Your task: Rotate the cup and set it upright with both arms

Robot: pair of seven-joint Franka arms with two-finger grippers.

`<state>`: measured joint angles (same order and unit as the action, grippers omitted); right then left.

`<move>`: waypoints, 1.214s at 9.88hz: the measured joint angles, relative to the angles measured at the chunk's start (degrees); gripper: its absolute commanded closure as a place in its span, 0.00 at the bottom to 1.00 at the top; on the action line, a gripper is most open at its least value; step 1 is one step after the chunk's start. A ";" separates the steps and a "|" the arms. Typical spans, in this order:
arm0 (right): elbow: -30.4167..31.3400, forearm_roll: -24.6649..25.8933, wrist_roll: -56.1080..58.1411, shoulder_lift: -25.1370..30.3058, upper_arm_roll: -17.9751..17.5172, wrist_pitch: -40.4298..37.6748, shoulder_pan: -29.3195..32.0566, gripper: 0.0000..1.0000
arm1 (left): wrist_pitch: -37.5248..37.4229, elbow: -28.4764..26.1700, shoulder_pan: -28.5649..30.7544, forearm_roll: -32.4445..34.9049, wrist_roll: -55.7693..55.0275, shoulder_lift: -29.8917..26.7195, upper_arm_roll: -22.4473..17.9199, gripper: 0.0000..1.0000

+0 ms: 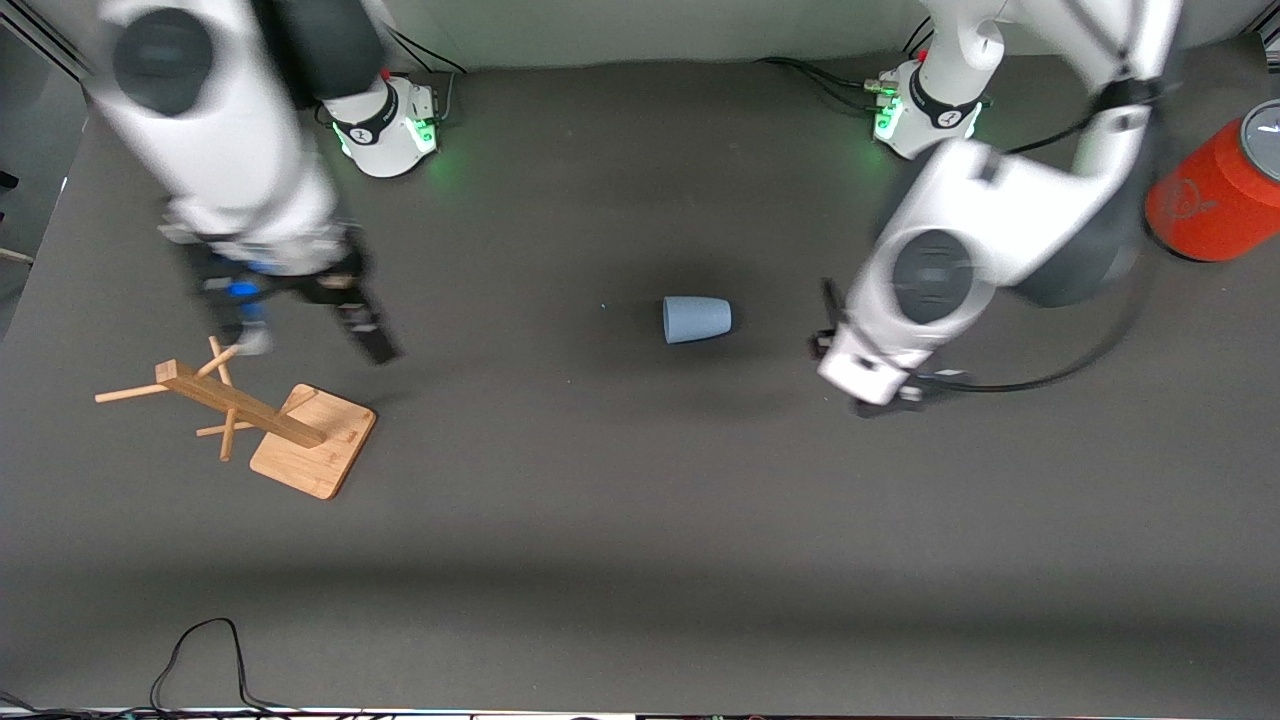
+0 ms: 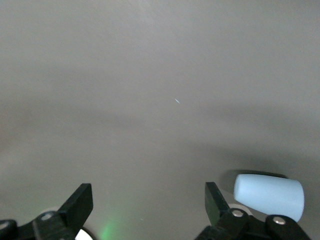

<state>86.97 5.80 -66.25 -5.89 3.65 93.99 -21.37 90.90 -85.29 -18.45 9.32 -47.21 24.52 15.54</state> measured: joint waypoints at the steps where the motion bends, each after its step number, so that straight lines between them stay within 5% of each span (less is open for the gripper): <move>1: 2.32 -0.01 11.04 2.72 -0.03 -0.03 4.65 0.00 | 0.09 1.61 -4.05 1.71 -4.30 2.99 -0.01 0.00; 5: 4.91 -2.01 52.31 5.65 0.18 0.43 18.19 0.00 | 0.12 11.89 -19.86 11.06 -23.24 16.49 -0.08 0.00; 10: 4.92 -3.29 71.98 5.92 2.05 0.60 19.27 0.00 | -1.60 13.90 -32.03 17.40 -31.63 25.54 -0.49 0.01; 11: 4.92 -3.29 72.10 5.98 2.04 0.60 19.31 0.00 | -2.32 13.92 -32.23 18.73 -31.65 27.17 -0.62 0.14; 12: 4.92 -3.29 72.04 5.98 2.03 0.60 19.53 0.00 | -2.65 13.93 -32.15 19.23 -31.65 28.13 -0.98 0.42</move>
<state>91.89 2.51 5.79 0.09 5.68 94.59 -1.84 88.25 -71.35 -50.60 28.55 -78.86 52.65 14.56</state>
